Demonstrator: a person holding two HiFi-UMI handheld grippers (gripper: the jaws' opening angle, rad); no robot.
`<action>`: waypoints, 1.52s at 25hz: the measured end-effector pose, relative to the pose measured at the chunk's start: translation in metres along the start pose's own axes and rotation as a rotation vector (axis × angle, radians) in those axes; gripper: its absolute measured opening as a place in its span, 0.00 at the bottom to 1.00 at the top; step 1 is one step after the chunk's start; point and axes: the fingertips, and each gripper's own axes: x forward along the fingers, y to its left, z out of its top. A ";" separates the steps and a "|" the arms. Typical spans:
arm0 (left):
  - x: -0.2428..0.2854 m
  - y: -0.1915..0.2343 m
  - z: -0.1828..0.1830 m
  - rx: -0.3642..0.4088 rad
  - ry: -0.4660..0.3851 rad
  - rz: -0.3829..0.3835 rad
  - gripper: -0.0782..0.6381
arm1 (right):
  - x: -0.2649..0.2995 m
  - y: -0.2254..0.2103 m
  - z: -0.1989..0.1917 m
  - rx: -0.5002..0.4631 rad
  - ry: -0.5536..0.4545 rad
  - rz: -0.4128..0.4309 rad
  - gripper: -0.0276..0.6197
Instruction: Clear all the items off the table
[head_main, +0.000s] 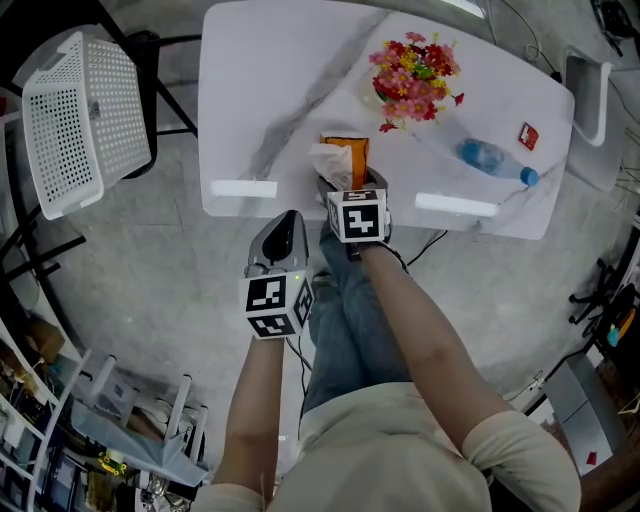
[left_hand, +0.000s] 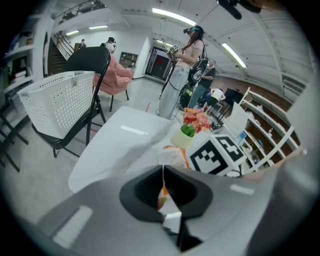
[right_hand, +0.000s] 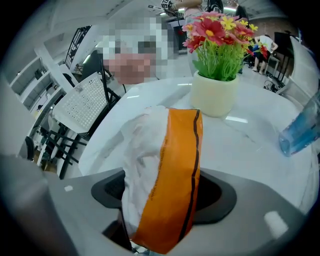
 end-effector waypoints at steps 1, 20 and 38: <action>-0.001 0.000 0.001 -0.001 -0.002 0.002 0.13 | -0.002 -0.001 0.001 -0.002 0.003 -0.001 0.58; -0.044 -0.027 0.021 0.025 -0.043 0.021 0.13 | -0.073 -0.006 0.020 -0.010 -0.042 0.021 0.47; -0.116 -0.052 0.063 0.019 -0.123 0.067 0.13 | -0.184 0.025 0.062 -0.191 -0.125 0.078 0.47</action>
